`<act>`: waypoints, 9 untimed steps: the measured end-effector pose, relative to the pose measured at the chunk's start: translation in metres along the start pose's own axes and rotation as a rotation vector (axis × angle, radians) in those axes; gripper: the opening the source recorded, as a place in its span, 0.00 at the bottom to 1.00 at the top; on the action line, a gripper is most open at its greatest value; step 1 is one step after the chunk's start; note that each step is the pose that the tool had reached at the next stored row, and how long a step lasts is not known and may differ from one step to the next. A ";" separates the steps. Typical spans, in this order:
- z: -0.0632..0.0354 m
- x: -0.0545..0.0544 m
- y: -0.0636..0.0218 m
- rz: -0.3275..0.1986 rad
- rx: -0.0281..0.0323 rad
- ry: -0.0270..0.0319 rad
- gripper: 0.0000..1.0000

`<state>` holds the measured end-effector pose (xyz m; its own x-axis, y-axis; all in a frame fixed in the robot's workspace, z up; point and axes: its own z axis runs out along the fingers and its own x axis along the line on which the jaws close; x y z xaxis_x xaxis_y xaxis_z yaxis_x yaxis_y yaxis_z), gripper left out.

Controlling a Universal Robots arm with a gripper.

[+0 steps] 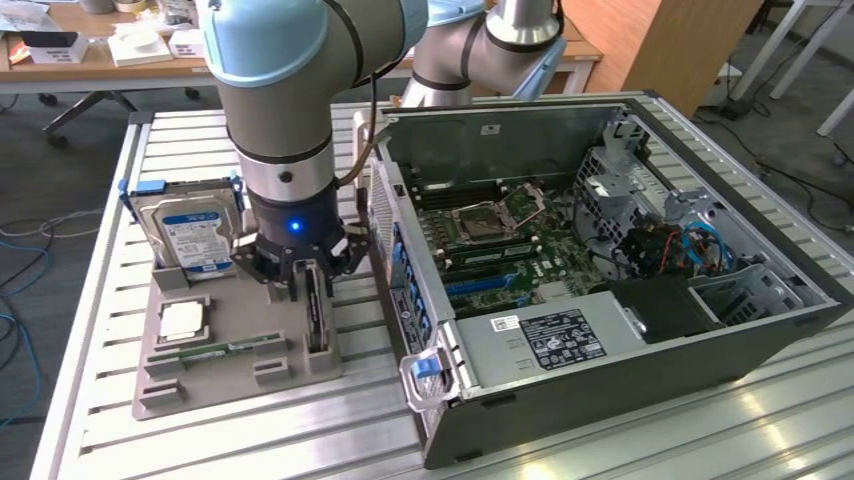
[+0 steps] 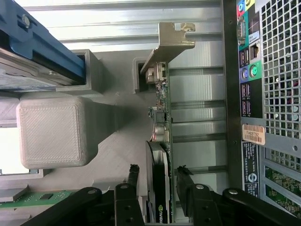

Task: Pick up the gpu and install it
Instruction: 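Pick up the gpu and move the gpu toward the slot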

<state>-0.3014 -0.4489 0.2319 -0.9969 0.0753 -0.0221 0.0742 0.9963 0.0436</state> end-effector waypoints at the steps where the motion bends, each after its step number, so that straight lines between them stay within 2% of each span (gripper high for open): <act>1: 0.0000 0.000 0.0000 0.000 0.0000 0.0000 0.46; 2: 0.0000 0.000 0.0000 0.000 0.0000 0.0000 0.46; 3: 0.0000 0.000 0.0000 0.000 0.0000 0.0000 0.39; 9: 0.0000 0.000 0.0000 0.000 0.0000 0.0000 0.39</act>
<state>-0.3014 -0.4489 0.2320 -0.9969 0.0753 -0.0220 0.0743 0.9963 0.0436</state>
